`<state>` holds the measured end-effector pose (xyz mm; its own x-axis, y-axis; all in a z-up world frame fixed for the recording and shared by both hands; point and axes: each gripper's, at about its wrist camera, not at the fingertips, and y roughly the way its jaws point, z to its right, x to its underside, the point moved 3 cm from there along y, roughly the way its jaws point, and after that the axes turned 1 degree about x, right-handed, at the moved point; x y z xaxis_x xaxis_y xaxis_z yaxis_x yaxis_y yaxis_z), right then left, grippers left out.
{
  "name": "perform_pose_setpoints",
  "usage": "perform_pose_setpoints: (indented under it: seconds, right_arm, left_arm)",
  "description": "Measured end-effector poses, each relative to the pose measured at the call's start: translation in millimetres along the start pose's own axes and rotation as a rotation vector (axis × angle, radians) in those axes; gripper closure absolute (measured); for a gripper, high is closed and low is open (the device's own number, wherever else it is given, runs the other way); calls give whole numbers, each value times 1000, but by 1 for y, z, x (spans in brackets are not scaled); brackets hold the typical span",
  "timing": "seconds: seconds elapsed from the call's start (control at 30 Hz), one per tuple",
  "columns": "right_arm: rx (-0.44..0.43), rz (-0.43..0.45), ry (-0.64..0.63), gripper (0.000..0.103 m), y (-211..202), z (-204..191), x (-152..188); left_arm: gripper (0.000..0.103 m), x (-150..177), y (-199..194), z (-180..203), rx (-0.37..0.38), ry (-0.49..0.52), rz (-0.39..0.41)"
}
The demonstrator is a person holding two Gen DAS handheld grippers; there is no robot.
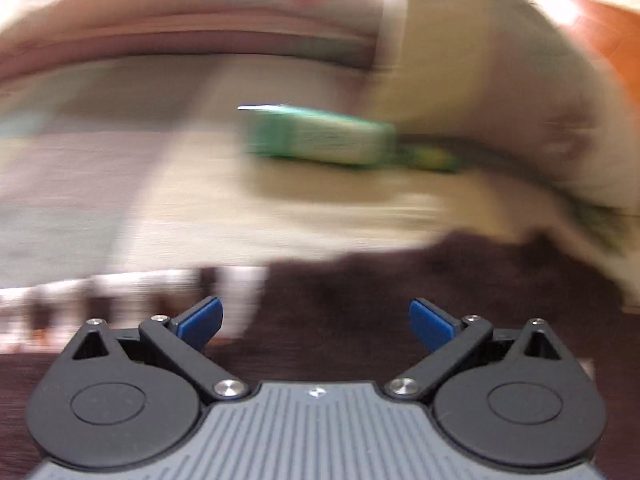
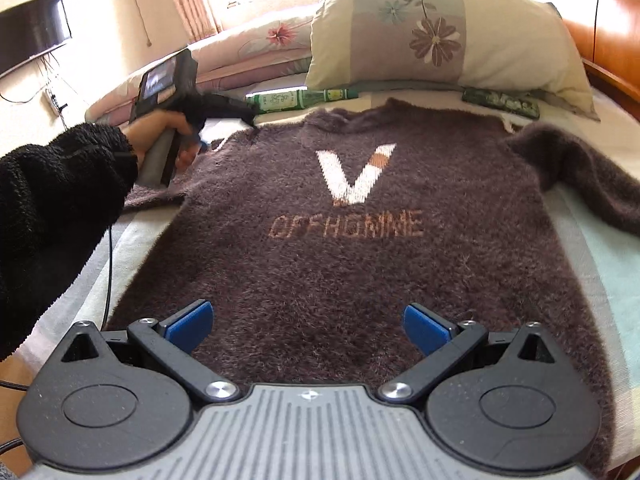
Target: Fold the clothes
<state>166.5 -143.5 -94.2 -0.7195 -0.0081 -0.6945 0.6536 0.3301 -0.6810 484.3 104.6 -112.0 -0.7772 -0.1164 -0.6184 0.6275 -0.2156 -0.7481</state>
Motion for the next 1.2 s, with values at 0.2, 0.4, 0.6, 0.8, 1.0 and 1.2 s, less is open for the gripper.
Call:
perform_pose_setpoints:
  seconds: [0.2, 0.4, 0.6, 0.8, 1.0, 1.2]
  right_arm:
    - [-44, -13, 10, 0, 7, 11, 6]
    - [-37, 18, 16, 0, -3, 29, 4]
    - [-70, 70, 27, 0, -10, 48, -3]
    - [-76, 81, 66, 0, -14, 66, -1]
    - [-63, 87, 51, 0, -26, 67, -1]
    - [-7, 106, 67, 0, -53, 70, -1]
  left_arm:
    - [3, -10, 24, 70, 371, -46, -96]
    - [3, -19, 78, 94, 305, -54, -120]
    - [1, -39, 95, 97, 217, -69, -25]
    - [1, -44, 78, 101, 183, -54, -14]
    - [1, -36, 35, 105, 205, -9, -22]
    - [1, 4, -14, 117, 271, 54, -128]
